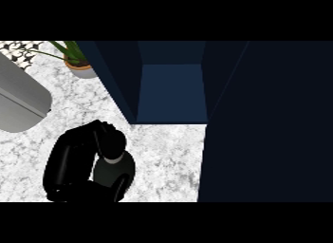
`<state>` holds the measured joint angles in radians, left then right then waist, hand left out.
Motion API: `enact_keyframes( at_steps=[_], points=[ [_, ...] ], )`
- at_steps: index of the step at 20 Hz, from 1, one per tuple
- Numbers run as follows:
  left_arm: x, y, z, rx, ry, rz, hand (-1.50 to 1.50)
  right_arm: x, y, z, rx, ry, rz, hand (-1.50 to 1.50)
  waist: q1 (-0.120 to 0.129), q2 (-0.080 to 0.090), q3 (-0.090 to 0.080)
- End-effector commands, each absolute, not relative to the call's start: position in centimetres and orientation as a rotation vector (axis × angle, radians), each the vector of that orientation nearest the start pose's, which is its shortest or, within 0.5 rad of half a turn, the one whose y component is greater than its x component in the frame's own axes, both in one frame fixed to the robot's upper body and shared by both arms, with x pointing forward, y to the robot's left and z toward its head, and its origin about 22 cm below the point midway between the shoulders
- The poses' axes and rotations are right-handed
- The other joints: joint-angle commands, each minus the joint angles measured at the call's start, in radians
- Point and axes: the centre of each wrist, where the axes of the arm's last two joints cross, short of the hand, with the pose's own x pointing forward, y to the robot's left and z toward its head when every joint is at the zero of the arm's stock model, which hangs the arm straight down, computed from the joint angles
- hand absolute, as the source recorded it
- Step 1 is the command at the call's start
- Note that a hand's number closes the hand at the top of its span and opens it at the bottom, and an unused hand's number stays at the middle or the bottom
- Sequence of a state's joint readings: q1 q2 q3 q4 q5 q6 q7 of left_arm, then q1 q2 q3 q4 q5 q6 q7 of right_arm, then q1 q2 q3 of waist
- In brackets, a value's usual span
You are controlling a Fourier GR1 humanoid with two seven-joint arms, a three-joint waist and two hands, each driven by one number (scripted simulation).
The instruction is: Pick up the wine, place it into the cabinet and close the cabinet
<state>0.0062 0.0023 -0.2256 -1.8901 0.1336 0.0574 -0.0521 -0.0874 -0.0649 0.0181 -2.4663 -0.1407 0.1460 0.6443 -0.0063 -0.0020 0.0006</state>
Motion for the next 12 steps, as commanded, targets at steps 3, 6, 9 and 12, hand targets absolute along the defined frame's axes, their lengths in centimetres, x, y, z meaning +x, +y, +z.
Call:
enact_keyframes(
  at_steps=[3,6,9,12],
  points=[
    [22.9,14.1,11.0,-0.374,-1.898,0.026,1.5,15.0,-23.6,20.5,0.238,-1.931,0.255,-1.5,-0.001,0.001,0.0],
    [23.2,11.3,12.0,-0.376,-1.891,0.008,1.5,12.9,-22.6,20.8,0.241,-1.922,0.255,-1.5,-0.005,0.0,0.0],
    [24.1,9.3,13.1,-0.351,-1.897,0.024,1.5,13.4,-22.1,20.7,0.244,-1.912,0.251,-1.5,-0.004,0.0,0.0],
    [26.6,7.9,11.9,-0.276,-1.926,0.017,1.5,13.6,-22.2,21.1,0.264,-1.911,0.251,-1.5,-0.011,0.002,-0.001]
  ],
)
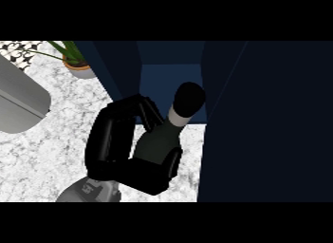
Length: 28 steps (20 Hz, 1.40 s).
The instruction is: Pick up the wine, place it into the cabinet and close the cabinet
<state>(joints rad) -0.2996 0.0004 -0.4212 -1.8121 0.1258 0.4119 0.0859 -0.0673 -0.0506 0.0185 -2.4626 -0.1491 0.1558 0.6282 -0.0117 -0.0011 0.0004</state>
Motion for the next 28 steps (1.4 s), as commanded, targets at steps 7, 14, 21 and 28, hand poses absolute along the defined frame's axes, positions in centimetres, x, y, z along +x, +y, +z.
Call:
enact_keyframes(
  at_steps=[7,14,21,28],
  points=[
    [28.4,6.2,14.2,-0.256,-1.922,0.053,1.5,14.2,-23.2,22.0,0.253,-1.918,0.297,-1.5,-0.004,0.002,0.0],
    [29.1,5.7,11.2,-0.154,-1.934,0.013,1.5,15.1,-23.0,21.7,0.242,-1.918,0.269,-1.5,0.002,0.002,-0.001],
    [28.5,4.3,11.0,-0.194,-1.903,0.086,1.5,14.3,-23.0,20.9,0.222,-1.934,0.285,-1.5,0.0,0.001,0.0],
    [29.2,4.1,9.1,-0.179,-1.889,0.158,1.5,13.9,-22.8,20.2,0.242,-1.935,0.289,-1.5,-0.005,0.002,0.0]
  ],
)
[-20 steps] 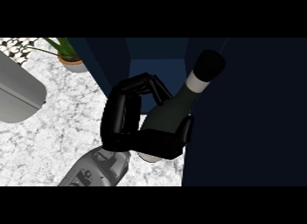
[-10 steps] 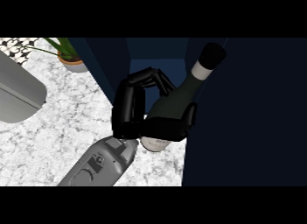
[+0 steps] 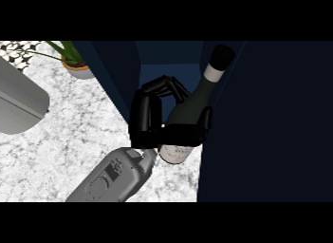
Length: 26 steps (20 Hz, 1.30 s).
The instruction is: Pick up the wine, place it into the cabinet and close the cabinet
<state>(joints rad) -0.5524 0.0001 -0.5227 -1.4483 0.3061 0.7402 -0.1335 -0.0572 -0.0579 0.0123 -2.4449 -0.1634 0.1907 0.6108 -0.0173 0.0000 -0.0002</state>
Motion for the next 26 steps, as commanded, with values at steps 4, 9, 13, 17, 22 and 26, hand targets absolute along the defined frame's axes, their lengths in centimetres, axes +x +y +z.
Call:
enact_keyframes(
  at_steps=[4,9,13,17,22,26],
  points=[
    [29.3,5.5,6.2,-0.126,-1.881,0.095,1.5,13.8,-22.1,21.5,0.243,-1.94,0.301,-1.5,0.009,0.0,0.0],
    [30.1,5.3,3.4,-0.01,-1.915,0.03,1.5,14.6,-22.6,21.5,0.245,-1.92,0.308,-1.5,0.002,0.001,0.0],
    [30.1,7.1,3.2,0.003,-1.916,0.043,1.5,13.2,-23.7,20.4,0.219,-1.933,0.27,-1.5,0.009,-0.002,0.001],
    [33.0,7.8,4.9,0.002,-1.921,0.067,1.5,13.9,-23.6,20.9,0.24,-1.935,0.28,-1.5,0.008,-0.001,0.0],
    [33.3,6.7,3.0,0.017,-1.922,0.117,1.5,14.7,-23.0,20.8,0.247,-1.943,0.279,-1.5,-0.001,0.002,0.0],
    [35.1,8.5,4.5,0.019,-1.898,0.105,1.5,13.7,-22.6,21.7,0.246,-1.929,0.295,-1.5,0.009,-0.001,0.0]
  ],
)
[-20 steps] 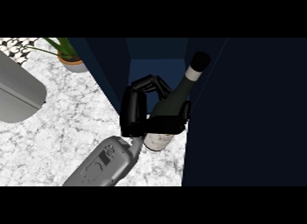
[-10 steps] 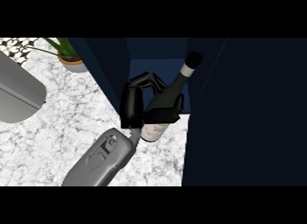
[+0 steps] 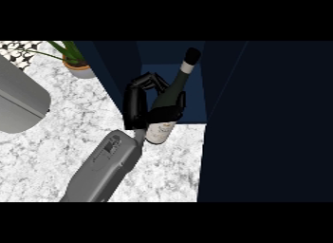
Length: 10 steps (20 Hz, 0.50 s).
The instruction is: Pick up the wine, place it into the cabinet and close the cabinet
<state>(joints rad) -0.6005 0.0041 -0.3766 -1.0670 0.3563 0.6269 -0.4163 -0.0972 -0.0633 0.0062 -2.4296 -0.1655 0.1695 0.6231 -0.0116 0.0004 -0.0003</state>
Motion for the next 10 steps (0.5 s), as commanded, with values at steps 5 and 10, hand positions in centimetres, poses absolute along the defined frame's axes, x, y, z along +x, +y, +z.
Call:
enact_keyframes(
  at_steps=[5,10],
  points=[
    [36.2,7.8,4.0,0.004,-1.886,0.11,1.5,13.1,-23.3,21.6,0.254,-1.935,0.277,-1.5,-0.013,0.001,0.0],
    [37.7,8.6,5.5,-0.021,-1.841,0.129,1.5,12.6,-22.9,20.1,0.242,-1.92,0.265,-1.5,-0.005,-0.002,0.001]
  ],
)
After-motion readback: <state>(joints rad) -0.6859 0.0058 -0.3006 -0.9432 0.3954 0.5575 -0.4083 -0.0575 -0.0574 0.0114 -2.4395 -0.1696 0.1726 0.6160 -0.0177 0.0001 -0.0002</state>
